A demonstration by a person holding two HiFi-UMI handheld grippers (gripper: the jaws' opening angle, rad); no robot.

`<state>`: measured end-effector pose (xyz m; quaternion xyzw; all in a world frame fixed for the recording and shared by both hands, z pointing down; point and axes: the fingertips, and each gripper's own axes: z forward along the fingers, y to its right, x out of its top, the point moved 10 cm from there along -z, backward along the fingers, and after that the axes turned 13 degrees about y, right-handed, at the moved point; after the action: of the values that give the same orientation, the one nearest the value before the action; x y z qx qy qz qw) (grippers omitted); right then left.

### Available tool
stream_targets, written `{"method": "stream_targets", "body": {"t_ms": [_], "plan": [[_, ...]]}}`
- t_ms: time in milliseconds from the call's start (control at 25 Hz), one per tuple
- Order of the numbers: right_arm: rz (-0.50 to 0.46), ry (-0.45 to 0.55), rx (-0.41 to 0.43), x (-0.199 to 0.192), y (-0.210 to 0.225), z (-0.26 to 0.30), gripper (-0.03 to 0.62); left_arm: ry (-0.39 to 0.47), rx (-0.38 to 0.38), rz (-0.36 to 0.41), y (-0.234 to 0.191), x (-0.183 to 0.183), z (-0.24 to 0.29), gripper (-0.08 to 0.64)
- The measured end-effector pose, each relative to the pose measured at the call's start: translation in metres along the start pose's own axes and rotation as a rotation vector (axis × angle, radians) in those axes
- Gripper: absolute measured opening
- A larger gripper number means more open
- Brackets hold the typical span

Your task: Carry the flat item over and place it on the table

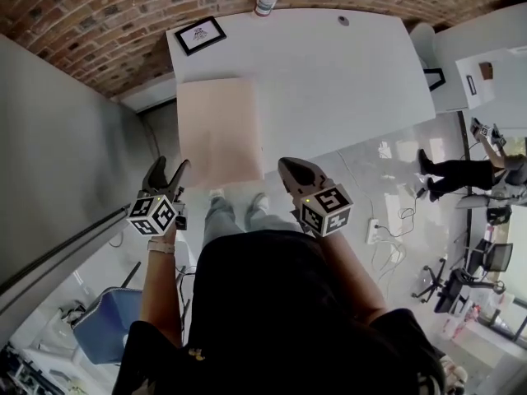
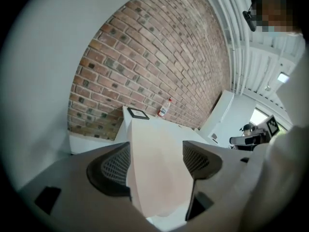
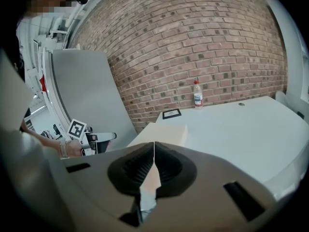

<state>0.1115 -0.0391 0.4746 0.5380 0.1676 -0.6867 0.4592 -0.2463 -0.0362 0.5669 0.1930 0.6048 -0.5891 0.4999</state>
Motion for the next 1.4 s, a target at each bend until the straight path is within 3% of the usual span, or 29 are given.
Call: {"method": "stream_targets", "body": {"t_ms": [400,600,760,960,1400], "plan": [[-0.031,0.121,0.128,0.045,-0.021,-0.002,0.012,0.132,-0.123,0.197,0.078,0.072,-0.02,0.25],[-0.086,0.191,0.19,0.067,-0.033,-0.007,0.011,0.201,-0.164,0.323,0.11,0.099,-0.032,0.11],[-0.136,0.224,0.225,0.08,-0.039,-0.012,0.011,0.246,-0.183,0.353,0.127,0.116,-0.041,0.005],[-0.168,0.28,0.273,0.095,-0.041,-0.019,0.011,0.258,-0.208,0.423,0.153,0.132,-0.045,0.004],[-0.223,0.342,0.288,0.115,-0.039,-0.029,0.011,0.298,-0.207,0.474,0.186,0.149,-0.042,0.003]]}}
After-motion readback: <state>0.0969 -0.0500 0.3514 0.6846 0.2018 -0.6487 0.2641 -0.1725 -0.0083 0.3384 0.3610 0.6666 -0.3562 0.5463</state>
